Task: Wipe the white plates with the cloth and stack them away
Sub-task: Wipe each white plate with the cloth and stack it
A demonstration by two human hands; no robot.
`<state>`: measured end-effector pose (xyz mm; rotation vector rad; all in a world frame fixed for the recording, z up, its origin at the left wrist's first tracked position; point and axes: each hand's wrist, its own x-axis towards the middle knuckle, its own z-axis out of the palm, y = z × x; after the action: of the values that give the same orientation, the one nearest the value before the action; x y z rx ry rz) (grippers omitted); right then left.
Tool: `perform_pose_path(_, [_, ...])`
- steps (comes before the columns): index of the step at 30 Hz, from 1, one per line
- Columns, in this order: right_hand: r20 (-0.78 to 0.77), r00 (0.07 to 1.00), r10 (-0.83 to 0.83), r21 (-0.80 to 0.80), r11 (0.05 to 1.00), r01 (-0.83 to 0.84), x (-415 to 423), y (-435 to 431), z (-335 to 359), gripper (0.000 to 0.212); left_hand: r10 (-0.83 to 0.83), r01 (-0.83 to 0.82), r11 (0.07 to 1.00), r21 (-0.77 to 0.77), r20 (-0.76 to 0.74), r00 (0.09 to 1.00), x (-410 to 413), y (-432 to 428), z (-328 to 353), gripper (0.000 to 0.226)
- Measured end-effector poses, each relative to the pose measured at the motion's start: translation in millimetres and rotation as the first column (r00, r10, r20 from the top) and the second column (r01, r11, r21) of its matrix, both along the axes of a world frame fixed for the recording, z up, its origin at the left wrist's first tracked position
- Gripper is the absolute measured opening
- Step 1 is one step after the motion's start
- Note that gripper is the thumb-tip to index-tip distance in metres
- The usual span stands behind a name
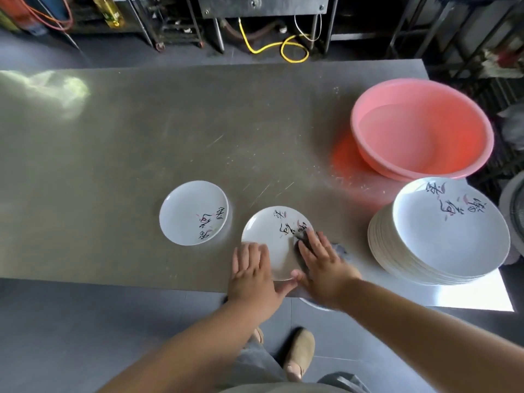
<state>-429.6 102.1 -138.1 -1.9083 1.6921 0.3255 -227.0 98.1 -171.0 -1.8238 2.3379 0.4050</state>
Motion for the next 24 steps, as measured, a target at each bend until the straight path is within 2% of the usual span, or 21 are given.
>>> perform_pose_path(1, [-0.031, 0.999, 0.028, -0.037, 0.999, -0.029, -7, -16, -1, 0.086, -0.078, 0.079, 0.995, -0.062, 0.010, 0.997, 6, -6, 3, 0.108])
perform_pose_path(3, [-0.082, 0.994, 0.070, -0.062, 0.995, -0.075, -19, -46, -1, 0.082, -0.240, 0.246, 0.966, -0.084, 0.081, 0.967, 25, -27, 8, 0.101])
perform_pose_path(6, [-0.045, 0.999, 0.008, -0.078, 0.997, -0.012, -23, -59, -3, 0.081, -0.379, 0.379, 0.925, 0.028, 0.146, 0.914, 46, -54, 3, 0.081])
perform_pose_path(10, [0.058, 0.986, -0.154, -0.054, 0.986, 0.157, -1, -6, -9, 0.087, -0.309, 0.309, 0.950, -0.037, 0.001, 0.951, 43, -45, -9, 0.075])
perform_pose_path(12, [0.065, 0.987, -0.144, -0.008, 0.989, 0.145, 9, 26, -11, 0.097, -0.267, 0.263, 0.959, -0.103, -0.025, 0.963, 39, -35, -14, 0.075])
perform_pose_path(14, [0.035, 0.992, -0.118, 0.029, 0.993, 0.117, 9, 28, -12, 0.100, -0.220, 0.217, 0.973, -0.076, -0.035, 0.975, 35, -28, -15, 0.074])
perform_pose_path(20, [0.032, 0.982, -0.185, -0.086, 0.979, 0.187, -16, -48, -14, 0.077, -0.127, 0.126, 0.992, -0.031, -0.041, 0.991, 26, -24, -12, 0.077])
perform_pose_path(24, [0.102, 0.973, -0.205, -0.197, 0.955, 0.222, -3, -9, -20, 0.064, -0.069, 0.068, 0.997, -0.022, -0.053, 0.996, 16, -22, -10, 0.076])
